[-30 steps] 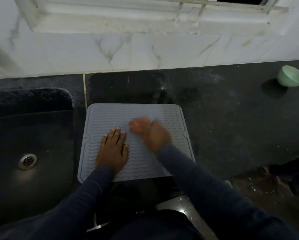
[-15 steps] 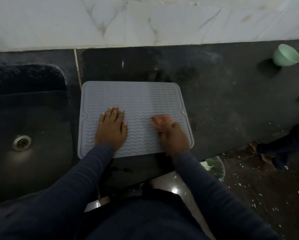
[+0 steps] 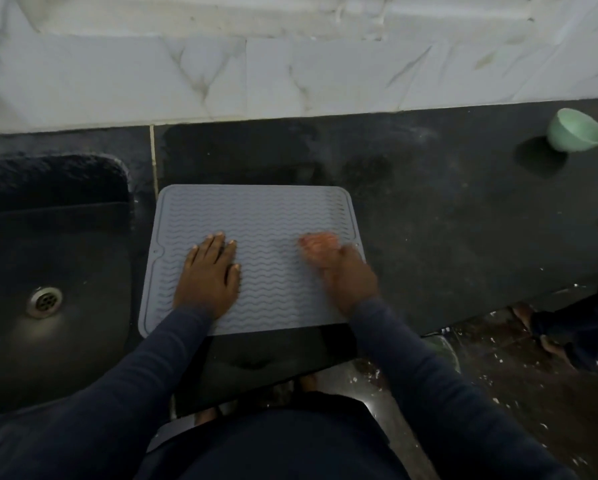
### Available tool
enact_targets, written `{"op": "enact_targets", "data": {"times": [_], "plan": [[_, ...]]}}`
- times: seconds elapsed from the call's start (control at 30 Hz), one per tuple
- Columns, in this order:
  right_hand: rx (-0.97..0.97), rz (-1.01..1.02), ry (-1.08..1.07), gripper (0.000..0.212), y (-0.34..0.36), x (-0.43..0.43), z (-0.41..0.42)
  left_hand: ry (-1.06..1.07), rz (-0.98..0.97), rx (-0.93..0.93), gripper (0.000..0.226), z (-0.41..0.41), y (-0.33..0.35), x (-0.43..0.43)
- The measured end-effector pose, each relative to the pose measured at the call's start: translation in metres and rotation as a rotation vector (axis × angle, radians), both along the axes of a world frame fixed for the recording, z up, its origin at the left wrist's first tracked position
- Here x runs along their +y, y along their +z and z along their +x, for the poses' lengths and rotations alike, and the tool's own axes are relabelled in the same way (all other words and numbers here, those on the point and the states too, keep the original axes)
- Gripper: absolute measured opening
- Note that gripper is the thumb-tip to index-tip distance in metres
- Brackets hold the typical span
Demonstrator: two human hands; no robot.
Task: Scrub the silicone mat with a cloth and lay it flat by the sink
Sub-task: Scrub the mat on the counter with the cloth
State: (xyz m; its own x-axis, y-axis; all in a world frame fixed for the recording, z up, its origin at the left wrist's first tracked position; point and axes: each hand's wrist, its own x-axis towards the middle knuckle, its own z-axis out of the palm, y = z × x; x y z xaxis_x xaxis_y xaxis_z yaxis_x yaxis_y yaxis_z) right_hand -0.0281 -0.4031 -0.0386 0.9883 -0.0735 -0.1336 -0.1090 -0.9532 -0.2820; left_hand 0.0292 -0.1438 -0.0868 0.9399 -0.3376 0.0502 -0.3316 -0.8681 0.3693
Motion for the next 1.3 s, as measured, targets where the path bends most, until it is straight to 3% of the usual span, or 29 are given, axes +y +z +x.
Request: {"op": "enact_targets", "data": {"times": [0.07,0.13,0.2,0.23,0.3,0.37,0.43,0.5,0.6,0.7,0.77,0.83,0.9,1.0,1.1,1.17,1.2,1.27,1.3], "plan": [[0.091,-0.037,0.201,0.052,0.0,0.016,-0.005,0.004,-0.001,-0.009,0.063,0.001,0.001,0.002],[0.023,-0.086,0.174,0.061,0.005,-0.01,-0.009,0.007,0.01,0.015,0.063,0.0,0.0,0.0],[-0.03,-0.165,0.007,0.074,0.002,-0.06,-0.003,0.03,0.025,0.029,0.063,0.0,0.0,-0.001],[-0.018,-0.156,-0.109,0.065,-0.004,-0.087,0.005,0.043,0.026,0.035,0.062,-0.002,0.002,-0.002],[0.061,0.006,-0.355,0.048,0.003,-0.132,0.023,0.074,0.016,0.028,0.061,-0.006,0.001,-0.005],[0.045,0.175,-0.39,0.049,0.012,-0.153,0.044,0.15,-0.035,0.035,0.062,-0.009,0.004,-0.011],[-0.012,0.243,-0.399,0.047,0.019,-0.145,0.061,0.248,-0.215,0.025,0.059,-0.017,0.015,-0.027],[-0.048,0.423,-0.336,0.048,0.028,-0.113,0.07,0.335,-0.426,0.005,0.043,-0.027,0.035,-0.057],[-0.011,0.887,-0.223,0.027,0.025,-0.033,0.053,0.408,-0.727,0.286,0.021,-0.036,0.068,-0.104],[0.049,1.098,-0.056,0.025,0.023,0.029,0.032,0.594,-1.231,0.623,0.058,-0.035,0.087,-0.119],[0.169,1.122,0.17,0.031,0.025,0.05,0.024,0.697,-1.396,0.636,0.055,-0.04,0.09,-0.103],[0.285,1.052,0.416,0.023,0.024,0.05,0.023,0.756,-1.297,0.635,0.04,-0.053,0.092,-0.089],[0.294,1.013,0.513,0.022,0.02,0.037,0.03,0.772,-1.188,0.568,0.029,-0.064,0.09,-0.081],[0.317,1.138,0.281,0.009,0.015,0.014,0.048,0.883,-0.981,0.351,0.024,-0.075,0.079,-0.07],[0.469,1.161,0.131,0.011,0.01,0.013,0.044,0.974,-0.85,0.304,0.037,-0.093,0.071,-0.074],[0.519,1.149,0.205,0.037,0.005,0.027,0.029,0.849,-0.871,0.416,0.029,-0.105,0.079,-0.095],[0.488,1.124,0.247,0.048,0.004,0.032,0.023,0.802,-0.97,0.51,0.026,-0.108,0.084,-0.104],[0.409,1.018,0.3,0.04,0.003,0.035,0.014,0.883,-1.156,0.624,0.027,-0.111,0.092,-0.112],[0.359,0.943,0.336,0.031,0.002,0.033,0.014,0.969,-1.138,0.542,0.028,-0.11,0.088,-0.107]]}}
